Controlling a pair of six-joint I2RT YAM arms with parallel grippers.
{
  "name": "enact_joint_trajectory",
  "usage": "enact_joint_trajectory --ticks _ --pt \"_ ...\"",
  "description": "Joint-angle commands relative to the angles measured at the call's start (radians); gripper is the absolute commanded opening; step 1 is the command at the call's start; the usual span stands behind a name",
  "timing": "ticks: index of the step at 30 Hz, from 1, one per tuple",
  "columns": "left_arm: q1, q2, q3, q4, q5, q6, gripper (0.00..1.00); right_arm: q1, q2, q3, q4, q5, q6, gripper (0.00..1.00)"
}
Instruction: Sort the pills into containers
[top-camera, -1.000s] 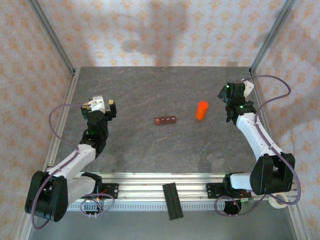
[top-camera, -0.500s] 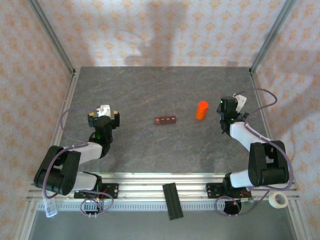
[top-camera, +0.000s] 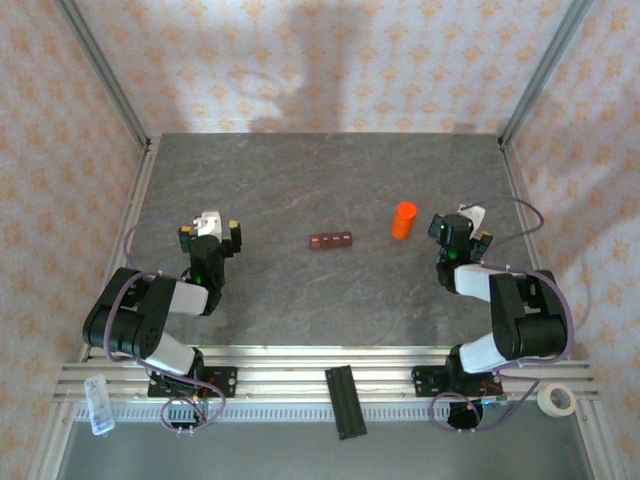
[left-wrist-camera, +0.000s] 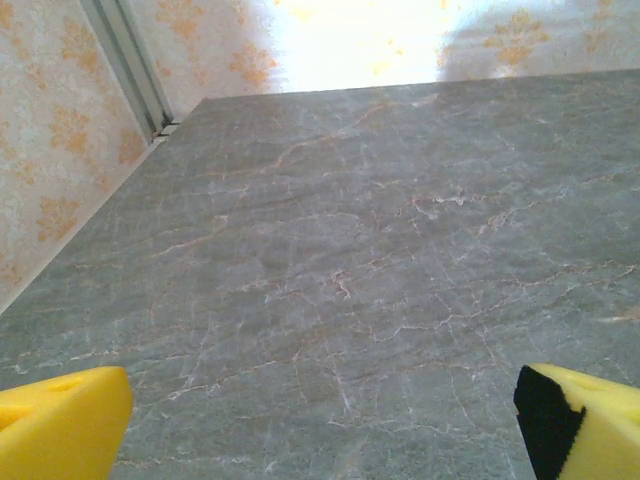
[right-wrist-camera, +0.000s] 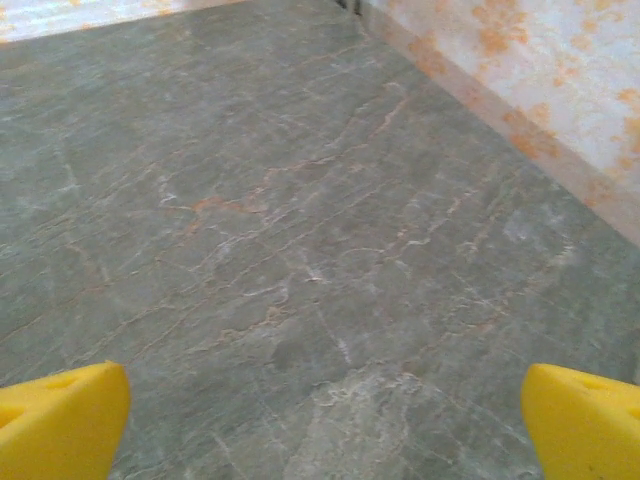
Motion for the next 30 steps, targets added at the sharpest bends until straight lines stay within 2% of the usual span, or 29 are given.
enact_joint_trajectory --ticks 1,4,5,10,30 --pt "0.015 0.008 0.028 0.0 0.039 0.001 1.0 -0.005 0.026 -0.03 0.151 -0.093 -0.053 1.0" --pt "0.031 0.014 0.054 -0.037 0.064 -0.006 1.0 -0.008 0.064 -0.064 0.259 -0.109 -0.06 1.0" --pt "0.041 0.008 0.07 -0.083 0.074 -0.019 1.0 -0.009 0.049 -0.048 0.205 -0.109 -0.055 1.0" --pt "0.1 0.006 0.114 -0.181 0.165 -0.064 1.0 -0.019 0.057 -0.042 0.202 -0.125 -0.051 1.0" --pt "0.102 0.009 0.11 -0.168 0.174 -0.059 1.0 -0.02 0.061 -0.033 0.188 -0.129 -0.05 1.0"
